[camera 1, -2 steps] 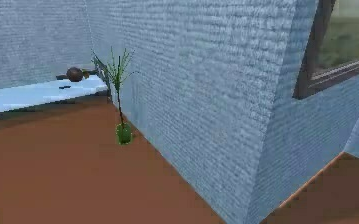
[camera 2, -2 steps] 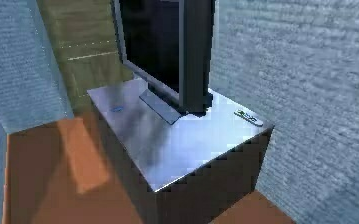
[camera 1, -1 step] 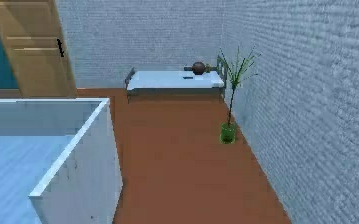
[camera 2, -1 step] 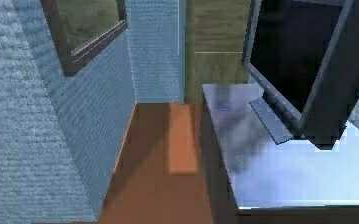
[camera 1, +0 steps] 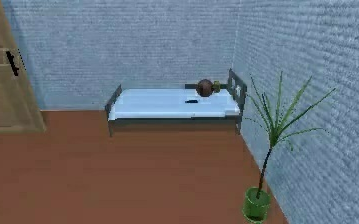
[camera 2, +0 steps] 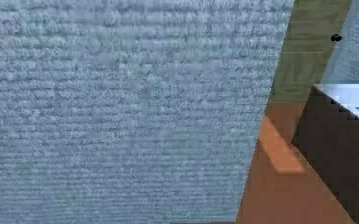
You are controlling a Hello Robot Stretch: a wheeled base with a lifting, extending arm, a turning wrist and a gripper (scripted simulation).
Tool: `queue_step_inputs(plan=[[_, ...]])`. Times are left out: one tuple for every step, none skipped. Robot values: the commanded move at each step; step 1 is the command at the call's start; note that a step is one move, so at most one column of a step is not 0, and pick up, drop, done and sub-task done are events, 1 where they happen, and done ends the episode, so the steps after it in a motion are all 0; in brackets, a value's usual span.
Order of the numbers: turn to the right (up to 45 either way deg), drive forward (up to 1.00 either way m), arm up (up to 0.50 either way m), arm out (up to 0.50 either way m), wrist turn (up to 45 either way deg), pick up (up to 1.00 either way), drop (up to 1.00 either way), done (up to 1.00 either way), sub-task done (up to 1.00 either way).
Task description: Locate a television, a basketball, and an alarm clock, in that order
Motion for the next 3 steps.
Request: queue_step_inputs(plan=[[0.0, 1.00, 0.00, 0.00, 0.0, 0.00, 0.00, 0.00, 0.00], [-3.0, 0.00, 0.00, 0.00, 0.0, 0.00, 0.00, 0.00, 0.00], [-45.0, 0.00, 0.00, 0.00, 0.0, 0.00, 0.00, 0.00, 0.00]])
